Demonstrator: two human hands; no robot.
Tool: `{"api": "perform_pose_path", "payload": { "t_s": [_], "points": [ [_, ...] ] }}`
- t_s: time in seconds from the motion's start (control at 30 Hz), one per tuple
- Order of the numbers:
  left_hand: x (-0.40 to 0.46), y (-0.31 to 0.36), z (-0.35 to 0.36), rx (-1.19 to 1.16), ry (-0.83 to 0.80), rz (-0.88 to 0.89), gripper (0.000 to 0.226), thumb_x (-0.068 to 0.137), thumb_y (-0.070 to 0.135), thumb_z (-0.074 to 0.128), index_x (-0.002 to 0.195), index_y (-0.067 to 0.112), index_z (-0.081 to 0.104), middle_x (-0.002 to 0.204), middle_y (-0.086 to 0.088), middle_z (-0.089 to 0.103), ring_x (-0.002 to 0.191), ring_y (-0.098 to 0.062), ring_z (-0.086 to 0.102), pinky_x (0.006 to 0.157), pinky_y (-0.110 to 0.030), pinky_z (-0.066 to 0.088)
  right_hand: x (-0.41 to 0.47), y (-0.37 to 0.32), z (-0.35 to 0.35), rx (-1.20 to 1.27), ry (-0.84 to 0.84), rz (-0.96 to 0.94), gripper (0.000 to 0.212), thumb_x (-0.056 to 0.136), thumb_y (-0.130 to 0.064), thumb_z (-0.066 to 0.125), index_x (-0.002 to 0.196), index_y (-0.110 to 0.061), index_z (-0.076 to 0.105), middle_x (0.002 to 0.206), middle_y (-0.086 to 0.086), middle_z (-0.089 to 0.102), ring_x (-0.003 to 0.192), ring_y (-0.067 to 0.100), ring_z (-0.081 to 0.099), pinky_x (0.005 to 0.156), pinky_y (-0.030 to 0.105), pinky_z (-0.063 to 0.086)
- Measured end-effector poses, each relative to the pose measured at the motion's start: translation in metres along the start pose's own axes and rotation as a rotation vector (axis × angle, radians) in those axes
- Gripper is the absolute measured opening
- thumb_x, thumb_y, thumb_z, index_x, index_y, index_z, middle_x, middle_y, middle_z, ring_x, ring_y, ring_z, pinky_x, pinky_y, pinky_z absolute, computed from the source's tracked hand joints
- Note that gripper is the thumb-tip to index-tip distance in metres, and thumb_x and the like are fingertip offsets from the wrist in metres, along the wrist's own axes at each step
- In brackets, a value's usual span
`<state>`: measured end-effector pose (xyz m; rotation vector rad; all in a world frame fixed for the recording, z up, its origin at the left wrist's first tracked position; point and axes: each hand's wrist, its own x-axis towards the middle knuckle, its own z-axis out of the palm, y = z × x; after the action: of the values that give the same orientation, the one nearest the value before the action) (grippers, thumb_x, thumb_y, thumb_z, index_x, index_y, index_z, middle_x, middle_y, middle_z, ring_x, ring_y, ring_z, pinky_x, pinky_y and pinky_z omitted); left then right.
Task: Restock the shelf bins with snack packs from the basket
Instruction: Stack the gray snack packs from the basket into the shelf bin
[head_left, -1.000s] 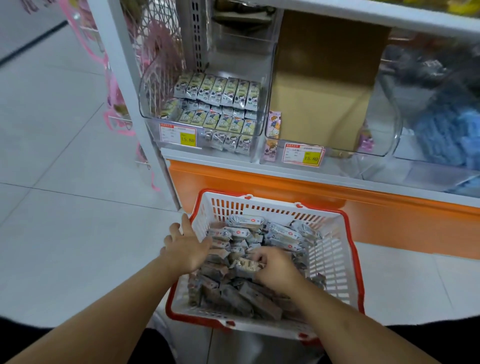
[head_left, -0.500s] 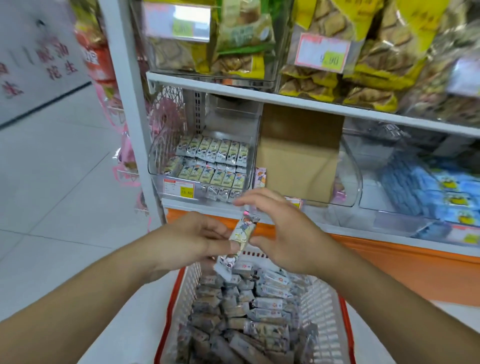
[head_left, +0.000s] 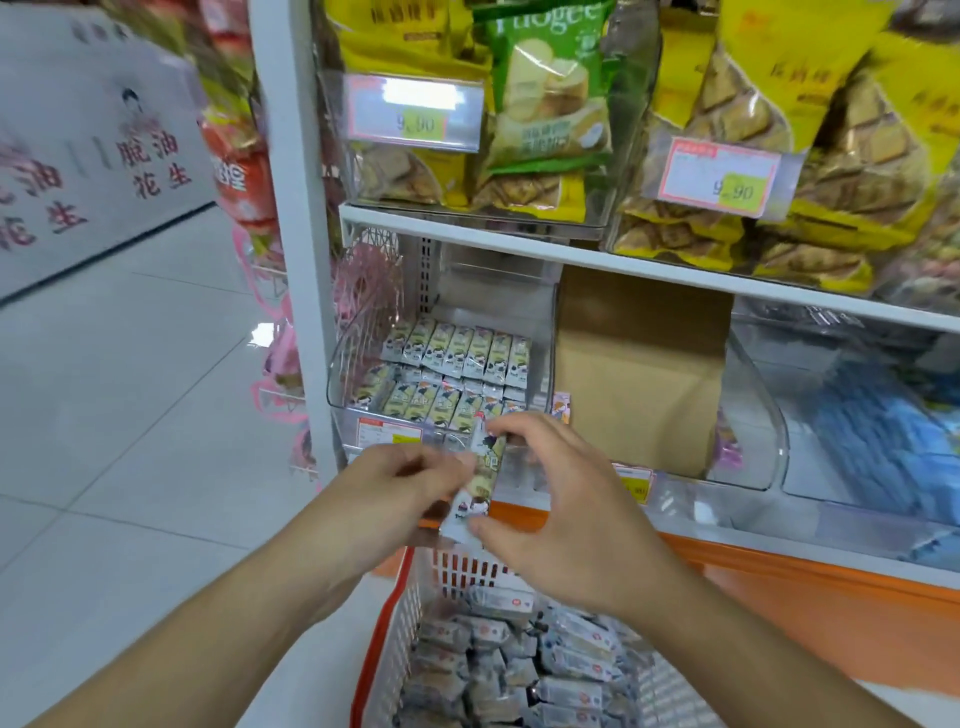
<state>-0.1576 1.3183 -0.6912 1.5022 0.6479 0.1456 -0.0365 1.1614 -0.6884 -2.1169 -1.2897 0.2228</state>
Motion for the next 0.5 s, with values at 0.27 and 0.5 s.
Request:
{"api": "perform_pose_path", "payload": {
  "t_s": [0.27, 0.5],
  "points": [
    [0.045, -0.016, -0.076, 0.951, 0.362, 0.284, 0.041, 0.106, 0.037, 0.044, 0.142, 0.024, 0.055, 0.148, 0.008, 0.050, 0.134, -0.019, 0.047, 0.107, -0.034, 0.042, 0.134, 0.006, 0.024, -0.037, -0.017, 0.059, 0.071, 0.083, -0.050, 0.084, 0.142, -0.038, 0.047, 0.146, -0.013, 0.051, 0.135, 0.012, 0.046, 0.104, 0.031, 0.042],
    [0.056, -0.016, -0.083, 0.958, 0.401, 0.295, 0.033, 0.103, 0.037, 0.046, 0.128, 0.026, 0.065, 0.131, 0.013, 0.058, 0.121, -0.014, 0.055, 0.098, -0.033, 0.049, 0.196, 0.025, 0.079, -0.120, -0.230, 0.139, 0.087, 0.077, -0.051, 0.089, 0.149, -0.028, 0.045, 0.137, -0.001, 0.061, 0.114, 0.022, 0.064, 0.095, 0.040, 0.057]
  ]
}}
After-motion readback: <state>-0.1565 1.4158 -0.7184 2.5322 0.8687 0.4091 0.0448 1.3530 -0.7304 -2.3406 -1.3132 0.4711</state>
